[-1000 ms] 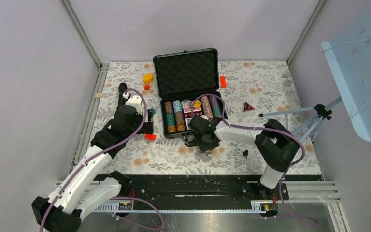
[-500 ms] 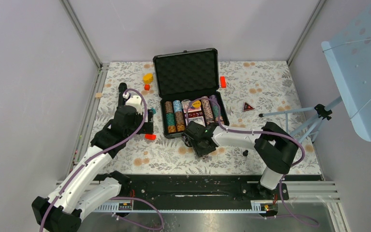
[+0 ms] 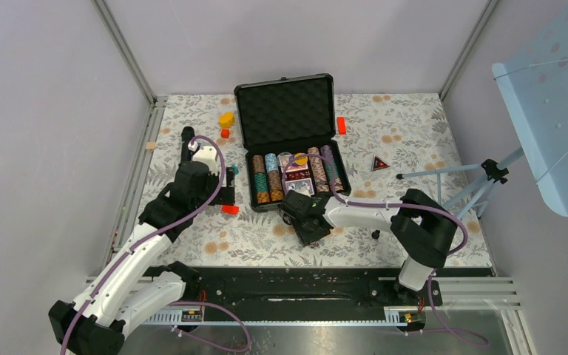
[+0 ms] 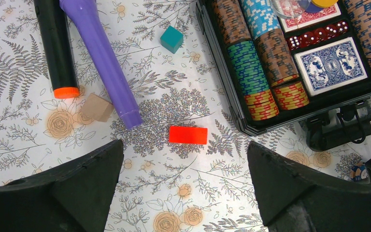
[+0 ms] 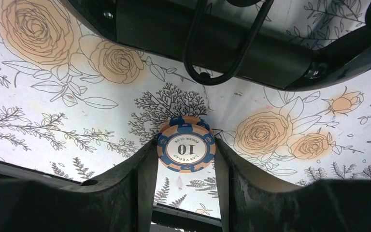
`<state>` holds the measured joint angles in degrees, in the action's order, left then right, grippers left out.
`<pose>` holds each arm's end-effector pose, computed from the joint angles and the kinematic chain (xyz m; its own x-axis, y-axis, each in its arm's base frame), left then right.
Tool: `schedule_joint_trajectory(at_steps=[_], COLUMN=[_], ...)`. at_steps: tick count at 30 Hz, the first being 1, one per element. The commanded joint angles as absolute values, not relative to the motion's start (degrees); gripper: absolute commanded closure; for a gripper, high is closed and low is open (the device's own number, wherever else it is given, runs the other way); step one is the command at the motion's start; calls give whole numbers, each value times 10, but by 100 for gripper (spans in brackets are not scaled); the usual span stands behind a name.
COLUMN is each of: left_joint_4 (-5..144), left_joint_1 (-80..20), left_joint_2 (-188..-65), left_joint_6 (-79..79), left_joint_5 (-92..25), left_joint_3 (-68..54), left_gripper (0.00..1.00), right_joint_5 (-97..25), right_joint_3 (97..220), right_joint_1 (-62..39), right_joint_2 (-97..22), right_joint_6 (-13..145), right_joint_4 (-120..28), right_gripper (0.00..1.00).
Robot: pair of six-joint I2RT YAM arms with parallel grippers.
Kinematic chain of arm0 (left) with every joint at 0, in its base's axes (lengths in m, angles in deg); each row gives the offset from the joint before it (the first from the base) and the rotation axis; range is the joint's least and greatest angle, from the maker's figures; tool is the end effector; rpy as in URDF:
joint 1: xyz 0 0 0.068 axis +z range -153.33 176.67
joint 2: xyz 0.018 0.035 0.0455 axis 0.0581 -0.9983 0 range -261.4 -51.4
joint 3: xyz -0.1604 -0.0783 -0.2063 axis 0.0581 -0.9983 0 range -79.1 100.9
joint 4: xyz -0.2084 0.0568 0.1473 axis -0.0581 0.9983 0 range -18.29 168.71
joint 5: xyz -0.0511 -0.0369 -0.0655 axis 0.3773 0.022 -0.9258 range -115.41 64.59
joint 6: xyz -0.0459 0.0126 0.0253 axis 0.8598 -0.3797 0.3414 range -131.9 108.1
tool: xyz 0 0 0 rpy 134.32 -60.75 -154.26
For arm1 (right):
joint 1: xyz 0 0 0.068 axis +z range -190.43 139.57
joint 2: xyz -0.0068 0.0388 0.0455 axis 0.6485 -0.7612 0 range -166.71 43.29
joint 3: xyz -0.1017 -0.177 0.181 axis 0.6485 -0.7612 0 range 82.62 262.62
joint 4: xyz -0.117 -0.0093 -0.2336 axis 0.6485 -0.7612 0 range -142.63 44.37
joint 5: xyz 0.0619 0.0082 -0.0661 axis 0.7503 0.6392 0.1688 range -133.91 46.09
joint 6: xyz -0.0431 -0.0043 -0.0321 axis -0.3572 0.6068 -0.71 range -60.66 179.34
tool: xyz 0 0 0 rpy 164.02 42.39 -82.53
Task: Pack up texas hold em set
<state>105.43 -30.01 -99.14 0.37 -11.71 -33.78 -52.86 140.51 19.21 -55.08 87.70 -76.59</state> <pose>0.1624 -0.0722 0.2945 -0.5714 0.0560 -0.8188 0.1473 0.9885 -0.0352 0.1657 0.2720 0.1578 -0.8146 -0.4625 -0.3501 -0.5005 0.8655 0.0214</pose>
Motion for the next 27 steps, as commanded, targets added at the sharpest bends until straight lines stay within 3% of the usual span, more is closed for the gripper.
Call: schedule_joint_trajectory(at_steps=[1, 27], left_joint_4=[1031, 1032], left_joint_1=[-298, -298], left_joint_2=[-990, -988], left_joint_6=[4, 5], left_joint_5=[-126, -125], left_joint_3=[-338, -339], left_gripper=[1, 1], right_joint_5=[-540, -554], right_joint_3=[1430, 1464], right_joint_1=[198, 184], right_joint_2=[-528, -515], right_joint_6=[883, 864], right_joint_4=[-801, -829], right_gripper=[55, 57])
